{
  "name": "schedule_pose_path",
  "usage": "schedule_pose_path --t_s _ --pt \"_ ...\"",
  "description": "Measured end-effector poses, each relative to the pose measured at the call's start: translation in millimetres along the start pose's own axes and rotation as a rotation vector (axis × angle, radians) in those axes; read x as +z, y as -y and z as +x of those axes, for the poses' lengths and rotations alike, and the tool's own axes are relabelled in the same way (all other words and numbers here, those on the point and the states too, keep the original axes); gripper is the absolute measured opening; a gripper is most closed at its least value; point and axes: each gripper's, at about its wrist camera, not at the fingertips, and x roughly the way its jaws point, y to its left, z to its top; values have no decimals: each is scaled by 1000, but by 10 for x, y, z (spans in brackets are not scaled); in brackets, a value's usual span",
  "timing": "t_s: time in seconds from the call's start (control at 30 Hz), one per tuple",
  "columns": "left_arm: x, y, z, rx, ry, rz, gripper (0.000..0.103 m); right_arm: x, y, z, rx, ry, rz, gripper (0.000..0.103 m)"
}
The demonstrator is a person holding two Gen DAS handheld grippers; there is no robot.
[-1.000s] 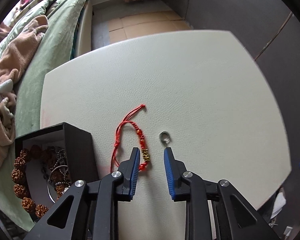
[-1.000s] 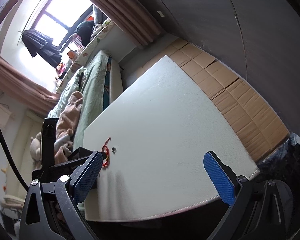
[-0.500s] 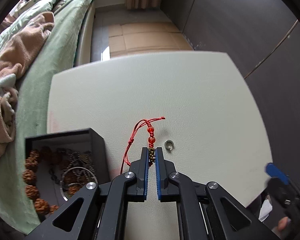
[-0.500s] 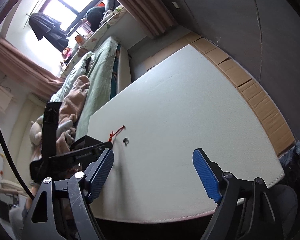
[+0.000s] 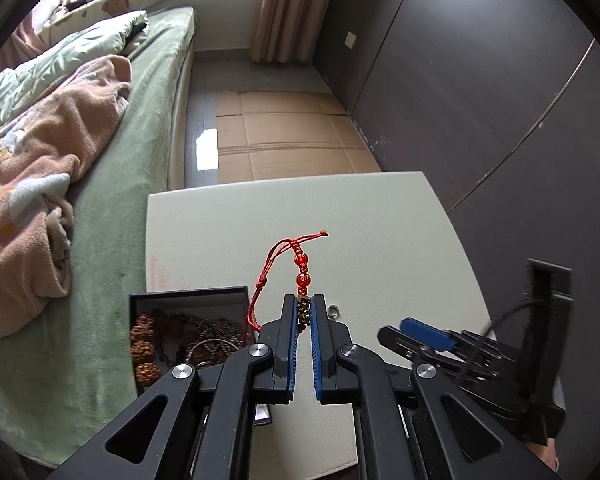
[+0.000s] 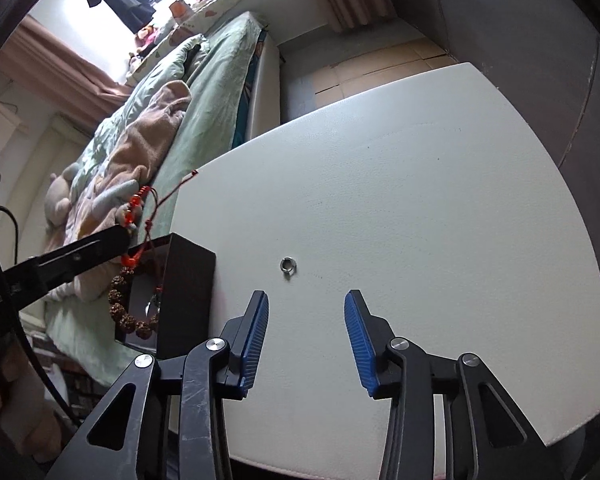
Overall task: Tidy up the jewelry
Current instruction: 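Carry the red bracelet into the box with the left tool while the right tool grasps the small ring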
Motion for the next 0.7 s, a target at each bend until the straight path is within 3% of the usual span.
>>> schedule_pose_path --t_s 0.37,0.47,0.7 --pt "-106 -345 -188 -1 25 -63 6 178 -306 372 -92 -91 -137 31" --pt "-150 -467 -200 3 21 -84 6 193 -368 514 -124 -127 -175 23" --pt "-200 -618 -264 2 22 -103 6 244 -510 726 -210 -155 -255 23"
